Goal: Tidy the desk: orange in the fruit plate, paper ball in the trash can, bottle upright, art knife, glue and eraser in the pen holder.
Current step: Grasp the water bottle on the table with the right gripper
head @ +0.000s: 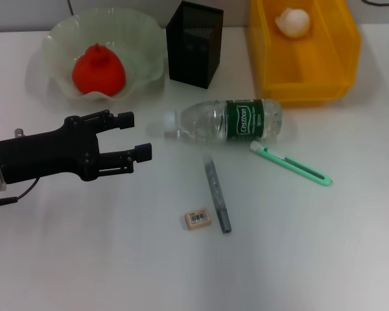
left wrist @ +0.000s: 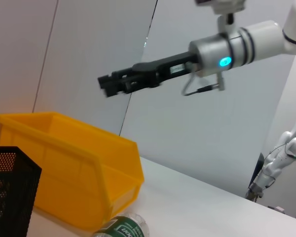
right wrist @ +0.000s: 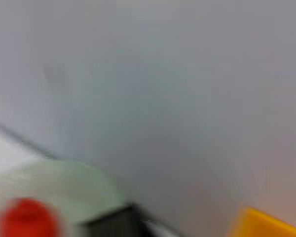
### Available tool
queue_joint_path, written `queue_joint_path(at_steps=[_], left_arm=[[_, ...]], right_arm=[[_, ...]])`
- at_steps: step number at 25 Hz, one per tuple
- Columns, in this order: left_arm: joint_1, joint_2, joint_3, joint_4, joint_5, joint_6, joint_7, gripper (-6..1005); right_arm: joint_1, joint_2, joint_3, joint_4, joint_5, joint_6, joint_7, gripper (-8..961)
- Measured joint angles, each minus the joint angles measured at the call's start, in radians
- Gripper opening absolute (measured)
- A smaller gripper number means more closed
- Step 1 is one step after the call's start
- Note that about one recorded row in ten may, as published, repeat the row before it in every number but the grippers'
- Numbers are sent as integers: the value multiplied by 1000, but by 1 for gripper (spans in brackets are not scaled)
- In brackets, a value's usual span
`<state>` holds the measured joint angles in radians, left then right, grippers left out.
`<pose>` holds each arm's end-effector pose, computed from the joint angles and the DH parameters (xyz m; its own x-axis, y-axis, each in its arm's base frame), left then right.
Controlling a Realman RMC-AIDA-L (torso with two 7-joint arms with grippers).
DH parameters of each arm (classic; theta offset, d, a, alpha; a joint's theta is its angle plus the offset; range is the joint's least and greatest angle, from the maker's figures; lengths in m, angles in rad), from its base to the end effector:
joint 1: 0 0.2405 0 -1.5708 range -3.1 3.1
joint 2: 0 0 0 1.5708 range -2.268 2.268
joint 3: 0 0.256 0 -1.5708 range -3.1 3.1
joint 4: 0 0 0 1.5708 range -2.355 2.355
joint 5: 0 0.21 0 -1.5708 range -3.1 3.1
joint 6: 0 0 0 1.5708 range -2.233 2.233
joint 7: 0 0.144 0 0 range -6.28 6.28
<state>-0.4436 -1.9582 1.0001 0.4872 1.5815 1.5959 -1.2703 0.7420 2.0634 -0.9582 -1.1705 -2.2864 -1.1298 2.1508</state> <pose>-0.2757 0.3058 0.0101 0.7189 0.3174 0.6184 0.4505 -0.8903 -0.0667 0.1435 0.4487 0.0711 0.8634 -0.3449 -0.3683 -0.5016 -0.6649 -0.5534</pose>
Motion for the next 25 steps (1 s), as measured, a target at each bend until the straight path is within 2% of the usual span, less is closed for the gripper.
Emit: queue_joint_path(at_steps=[1, 3, 6, 9, 14, 16, 25], left_arm=[[0, 0, 0, 0, 0, 1, 0, 837], [0, 0, 0, -1, 0, 3, -1, 837], [2, 0, 0, -2, 0, 4, -1, 837], [4, -1, 0, -4, 0, 5, -1, 837], [7, -1, 0, -5, 0, 5, -11, 837], [9, 0, 0, -5, -2, 5, -13, 837], [15, -4, -12, -5, -4, -3, -15, 837]], right_arm=[[0, 0, 0, 0, 0, 0, 0, 802], [-10, -14, 8, -40, 68, -160, -58, 802], [-1, -32, 26, -63, 85, -380, -135, 802], [21, -42, 29, -47, 37, -480, -199, 802], [82, -43, -4, 47, -90, -501, -282, 802], [109, -31, -23, 104, -141, -463, -331, 802], [118, -10, -169, 195, -195, -310, -418, 801]])
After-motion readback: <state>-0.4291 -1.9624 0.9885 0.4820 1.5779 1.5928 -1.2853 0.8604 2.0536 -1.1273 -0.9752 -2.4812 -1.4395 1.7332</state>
